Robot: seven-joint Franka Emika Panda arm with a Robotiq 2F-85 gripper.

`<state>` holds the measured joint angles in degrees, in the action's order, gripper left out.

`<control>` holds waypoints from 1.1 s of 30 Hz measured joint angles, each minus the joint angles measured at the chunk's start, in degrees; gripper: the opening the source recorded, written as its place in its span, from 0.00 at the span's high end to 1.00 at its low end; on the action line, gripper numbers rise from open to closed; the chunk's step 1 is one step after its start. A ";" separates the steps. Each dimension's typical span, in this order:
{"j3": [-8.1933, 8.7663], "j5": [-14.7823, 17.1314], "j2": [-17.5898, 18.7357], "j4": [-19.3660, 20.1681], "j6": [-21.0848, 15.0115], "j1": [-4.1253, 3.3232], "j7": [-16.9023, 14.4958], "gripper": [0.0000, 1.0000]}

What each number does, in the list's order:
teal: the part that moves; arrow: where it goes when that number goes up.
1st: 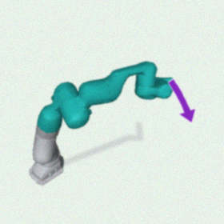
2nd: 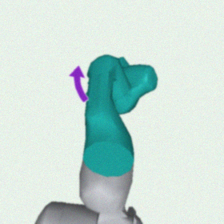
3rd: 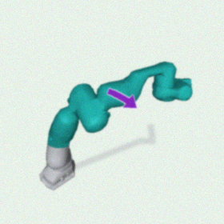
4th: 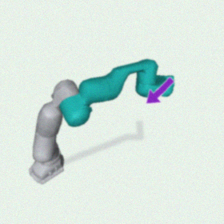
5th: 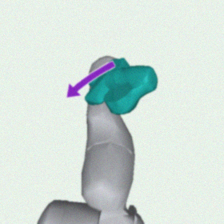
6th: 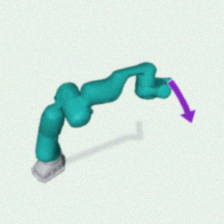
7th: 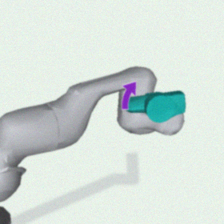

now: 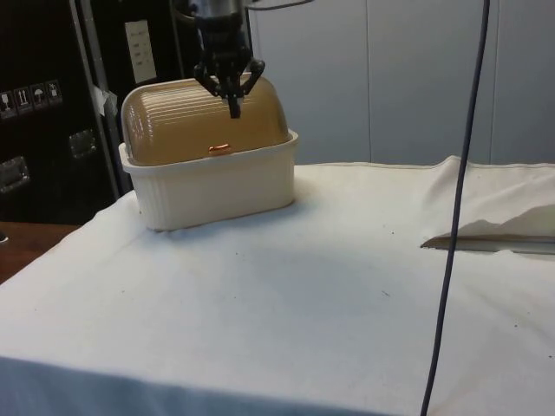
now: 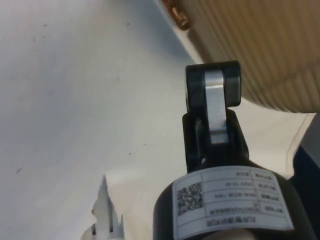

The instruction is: Open the lid, then close it.

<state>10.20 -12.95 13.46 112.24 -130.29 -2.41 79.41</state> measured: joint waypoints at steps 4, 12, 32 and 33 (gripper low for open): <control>-0.63 1.32 -0.17 0.06 0.97 -0.11 0.00 1.00; -1.78 3.90 -0.40 0.06 2.75 -0.29 0.00 1.00; -4.47 5.21 -0.52 -2.98 9.91 -1.15 -0.57 1.00; -4.58 5.10 -0.40 -3.61 10.71 -1.26 -0.92 1.00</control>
<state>5.61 -7.85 13.06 108.63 -119.58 -3.67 78.50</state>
